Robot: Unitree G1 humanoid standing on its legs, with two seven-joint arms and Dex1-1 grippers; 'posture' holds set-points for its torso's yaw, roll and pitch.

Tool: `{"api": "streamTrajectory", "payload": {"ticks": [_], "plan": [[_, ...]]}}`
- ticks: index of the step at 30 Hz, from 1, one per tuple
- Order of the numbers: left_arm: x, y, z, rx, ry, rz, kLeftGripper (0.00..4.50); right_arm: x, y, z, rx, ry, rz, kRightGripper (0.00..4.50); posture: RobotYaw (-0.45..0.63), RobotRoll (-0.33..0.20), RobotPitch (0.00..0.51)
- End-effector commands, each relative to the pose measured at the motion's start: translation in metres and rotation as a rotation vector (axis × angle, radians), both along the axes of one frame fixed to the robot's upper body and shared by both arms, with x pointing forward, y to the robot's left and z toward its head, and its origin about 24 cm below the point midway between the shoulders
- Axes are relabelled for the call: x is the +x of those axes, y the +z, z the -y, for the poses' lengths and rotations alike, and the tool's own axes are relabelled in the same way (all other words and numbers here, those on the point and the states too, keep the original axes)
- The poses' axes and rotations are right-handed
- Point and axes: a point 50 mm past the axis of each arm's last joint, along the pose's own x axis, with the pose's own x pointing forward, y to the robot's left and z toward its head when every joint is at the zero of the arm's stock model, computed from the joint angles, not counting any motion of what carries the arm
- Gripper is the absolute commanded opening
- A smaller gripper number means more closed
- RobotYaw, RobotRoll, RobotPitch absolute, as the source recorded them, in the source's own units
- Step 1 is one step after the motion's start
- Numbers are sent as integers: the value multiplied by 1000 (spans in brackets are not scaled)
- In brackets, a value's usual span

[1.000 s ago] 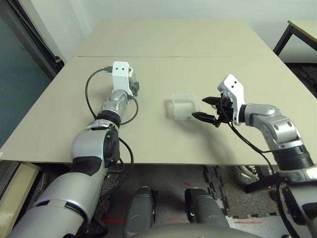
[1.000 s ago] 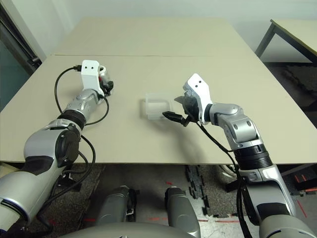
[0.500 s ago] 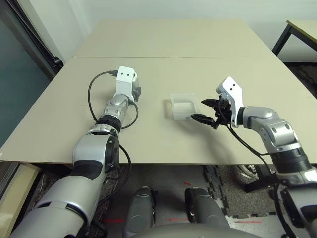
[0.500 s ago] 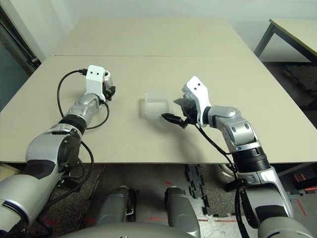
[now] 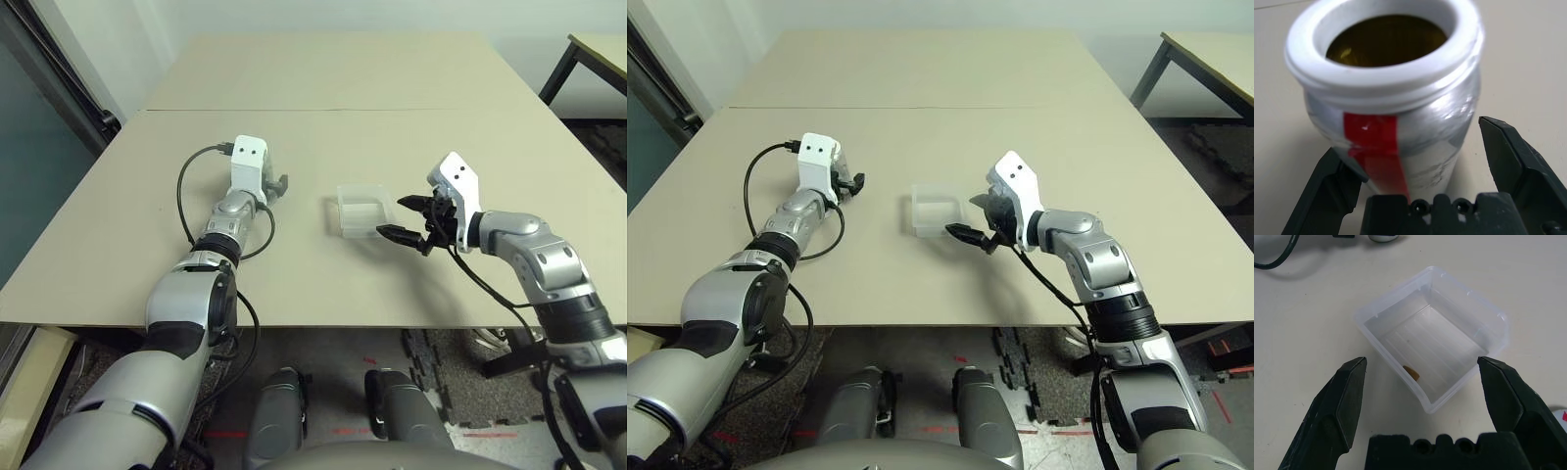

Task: Pour the medicine from the bottle into the box.

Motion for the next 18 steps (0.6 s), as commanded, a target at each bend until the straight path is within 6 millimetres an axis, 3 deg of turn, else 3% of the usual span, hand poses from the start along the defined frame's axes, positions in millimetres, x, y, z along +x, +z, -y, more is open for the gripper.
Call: {"api": "streamTrajectory", "payload": {"ticks": [1,18], "plan": [[-3,-4,-6,-12,14,14,4493,-2,0,0,-1,11,-2,4500,-33,0,101],[-7,-6,-3,-28,-31,78,4493,-2,-2,-3,6,16,-12,4500,-3,0,113]]}}
